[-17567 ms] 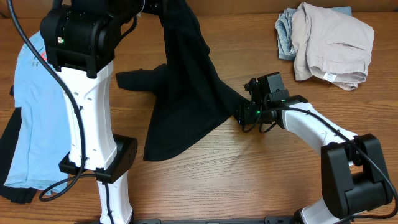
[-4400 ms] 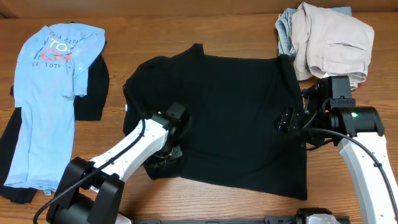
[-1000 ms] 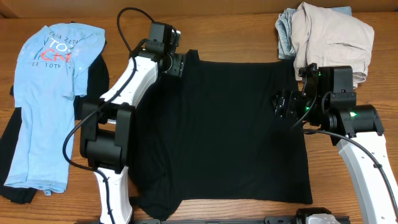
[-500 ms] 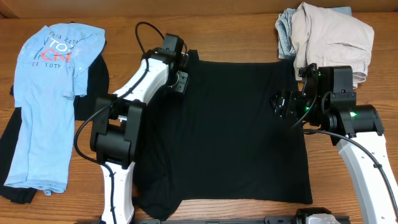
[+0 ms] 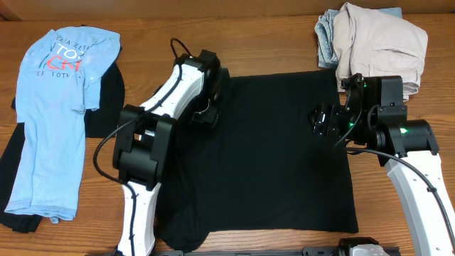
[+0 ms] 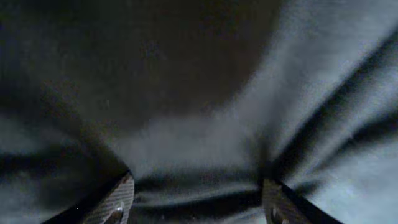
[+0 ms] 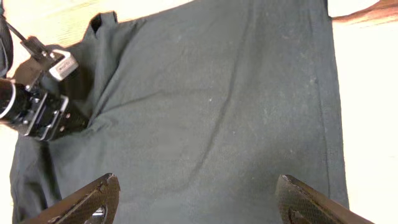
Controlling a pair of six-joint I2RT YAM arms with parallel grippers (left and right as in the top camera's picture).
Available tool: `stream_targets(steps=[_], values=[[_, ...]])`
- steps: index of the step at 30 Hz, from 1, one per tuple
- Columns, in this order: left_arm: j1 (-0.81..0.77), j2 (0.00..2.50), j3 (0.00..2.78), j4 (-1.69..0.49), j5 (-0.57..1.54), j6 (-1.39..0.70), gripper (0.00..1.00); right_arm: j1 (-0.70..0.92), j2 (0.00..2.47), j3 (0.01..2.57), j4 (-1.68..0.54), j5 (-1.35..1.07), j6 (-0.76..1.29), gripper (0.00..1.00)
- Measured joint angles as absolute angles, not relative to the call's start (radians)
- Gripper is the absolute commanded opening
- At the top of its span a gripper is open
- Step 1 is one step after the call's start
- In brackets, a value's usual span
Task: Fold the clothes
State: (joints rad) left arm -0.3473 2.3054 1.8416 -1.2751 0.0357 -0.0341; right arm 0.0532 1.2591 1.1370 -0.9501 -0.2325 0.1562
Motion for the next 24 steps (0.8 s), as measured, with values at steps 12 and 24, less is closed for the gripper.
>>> stream_targets(steps=[12,24], values=[[-0.335,2.315,2.360,-1.157,0.035,-0.020,0.85,0.053,1.259,1.137,-0.933,-0.232,0.155,0.84],[-0.224,2.420,2.365,-0.991,0.035,0.102,0.84,0.053,1.259,1.137,-0.927,-0.232,0.157,0.84]])
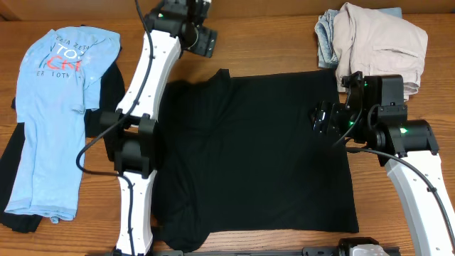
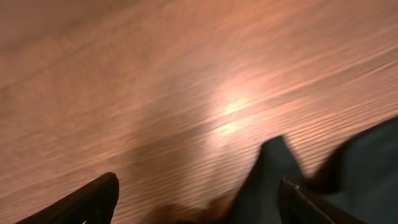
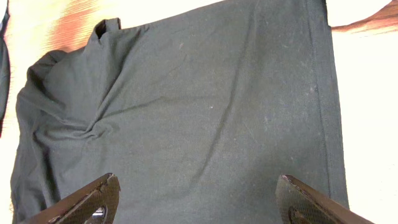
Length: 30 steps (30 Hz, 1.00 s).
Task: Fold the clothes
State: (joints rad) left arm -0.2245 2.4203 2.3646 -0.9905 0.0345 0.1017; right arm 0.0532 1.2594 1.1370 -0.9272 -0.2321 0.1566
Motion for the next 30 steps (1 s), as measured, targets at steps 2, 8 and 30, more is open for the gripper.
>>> stream_targets(steps=[2,8,30], values=[[-0.221,2.456,2.365,-1.016,0.041,0.141,0.85,0.053,1.259,1.137,-0.928,-0.232,0.156,0.84],[-0.229,2.510,2.365,-1.033,0.072,0.218,0.86,0.053,1.259,1.137,-0.928,-0.232,0.156,0.84],[-0.241,2.613,2.365,-1.048,0.194,0.284,0.81,0.053,1.260,1.137,-0.939,-0.228,0.156,0.84]])
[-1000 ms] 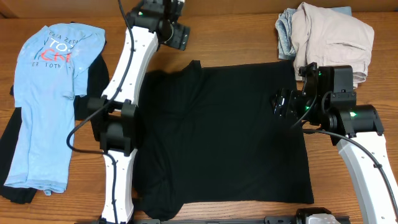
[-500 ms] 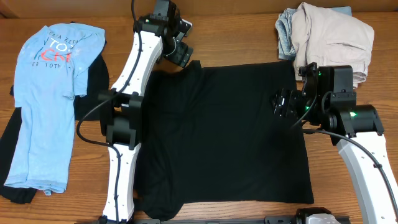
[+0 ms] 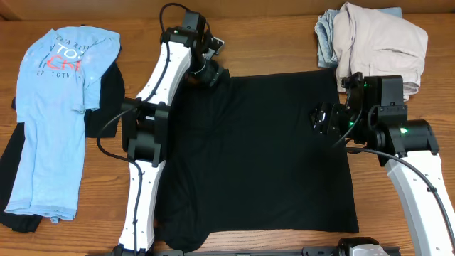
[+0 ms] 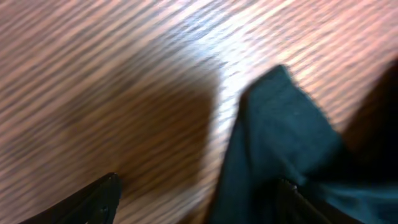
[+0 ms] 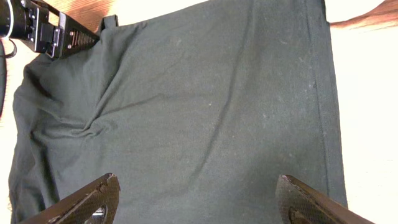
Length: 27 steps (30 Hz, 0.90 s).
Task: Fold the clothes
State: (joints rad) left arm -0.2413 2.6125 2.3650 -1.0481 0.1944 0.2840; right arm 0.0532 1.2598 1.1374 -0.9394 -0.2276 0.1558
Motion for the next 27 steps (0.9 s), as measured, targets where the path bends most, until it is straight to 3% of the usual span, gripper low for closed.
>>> stream_targets(steps=[9,15,23,27], values=[[-0.268,2.613,2.365,-1.044,0.268,0.296,0.77,0.053,1.267,1.137,-0.939,-0.228,0.156,0.84],[-0.280,2.613,2.363,-1.012,0.258,0.290,0.55,0.053,1.293,1.137,-0.937,-0.228,0.156,0.84],[-0.284,2.613,2.342,-0.964,0.168,0.224,0.35,0.053,1.326,1.137,-0.893,-0.228,0.156,0.81],[-0.284,2.613,2.340,-0.939,0.145,0.186,0.08,0.053,1.335,1.137,-0.862,-0.227,0.155,0.71]])
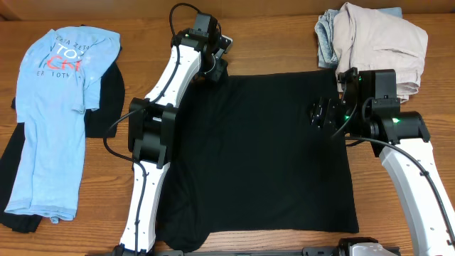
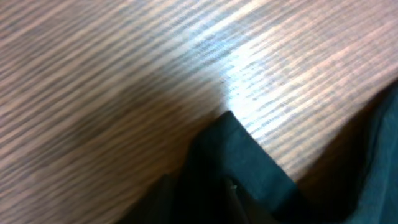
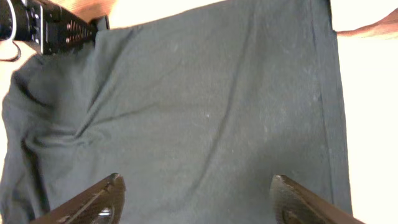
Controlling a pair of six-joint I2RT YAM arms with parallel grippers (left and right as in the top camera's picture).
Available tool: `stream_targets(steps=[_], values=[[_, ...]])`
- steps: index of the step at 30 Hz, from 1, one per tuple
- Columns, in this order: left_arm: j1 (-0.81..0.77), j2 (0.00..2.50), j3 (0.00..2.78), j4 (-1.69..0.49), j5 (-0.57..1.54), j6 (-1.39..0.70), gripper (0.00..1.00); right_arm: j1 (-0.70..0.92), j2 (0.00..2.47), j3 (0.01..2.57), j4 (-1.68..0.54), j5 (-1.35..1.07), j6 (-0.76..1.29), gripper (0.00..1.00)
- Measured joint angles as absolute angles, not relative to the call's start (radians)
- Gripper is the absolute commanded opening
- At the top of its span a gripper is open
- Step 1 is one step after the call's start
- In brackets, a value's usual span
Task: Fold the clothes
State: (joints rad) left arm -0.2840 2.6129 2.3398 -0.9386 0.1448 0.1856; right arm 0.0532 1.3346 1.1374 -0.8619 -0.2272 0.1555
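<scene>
A black t-shirt [image 1: 263,149] lies spread flat over the middle of the table. Its far-left corner [image 2: 249,155] pokes out onto bare wood. My left gripper [image 1: 211,71] sits low at that corner. In the left wrist view its jaws have come together on the dark fabric. My right gripper [image 1: 318,114] hovers over the shirt's right part, near the far-right edge. Its fingers [image 3: 93,199] stand wide apart and open, with only flat cloth below them. Folds run across the shirt's left part [image 3: 56,118].
A light blue printed t-shirt [image 1: 53,107] lies at the far left on top of a dark garment [image 1: 106,99]. A pile of beige and denim clothes [image 1: 377,39] sits at the back right corner. Bare wooden table [image 1: 277,43] shows behind the black shirt.
My left gripper was open just over the shirt's far-left corner and is now shut on that corner. The right gripper has shifted slightly toward the back; it stays open.
My left gripper was open, low on the shirt's left part. Then it stood open over bare wood behind the shirt. After that it was at the far-left corner, still open. Now it grips that corner. The right gripper hovered open throughout.
</scene>
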Motion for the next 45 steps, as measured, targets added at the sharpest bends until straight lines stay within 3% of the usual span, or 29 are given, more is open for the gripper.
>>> stream_targets(steps=[1,5,10,19,26,29,35,38,45], values=[[-0.284,2.613,2.339,-0.934,0.141,0.178,0.04,0.053,1.335,1.137,-0.847,-0.227,0.152,0.67],[-0.284,2.613,2.336,-0.926,0.128,0.146,0.04,0.053,1.335,1.137,-0.780,-0.221,0.154,0.35],[-0.282,2.613,2.364,-0.970,0.044,0.052,0.04,0.053,1.338,1.139,-0.610,-0.149,0.153,0.28],[-0.266,2.595,2.606,-1.111,-0.063,-0.026,0.04,0.053,1.482,1.145,-0.297,-0.006,0.138,0.27],[-0.266,2.543,2.718,-1.190,-0.111,-0.059,0.04,0.053,1.695,1.150,-0.157,0.036,0.109,0.40],[-0.266,2.536,2.724,-1.214,-0.117,-0.074,0.04,0.053,1.789,1.164,-0.112,0.042,0.096,0.40],[-0.267,2.536,2.723,-1.239,-0.117,-0.084,0.04,0.053,1.907,1.198,-0.109,0.041,0.088,0.42],[-0.269,2.536,2.723,-1.276,-0.109,-0.103,0.04,0.053,1.914,1.199,-0.142,0.033,0.090,0.49],[-0.302,2.536,2.724,-1.636,-0.096,-0.181,0.04,0.047,1.913,1.206,-0.266,-0.002,0.102,0.55]])
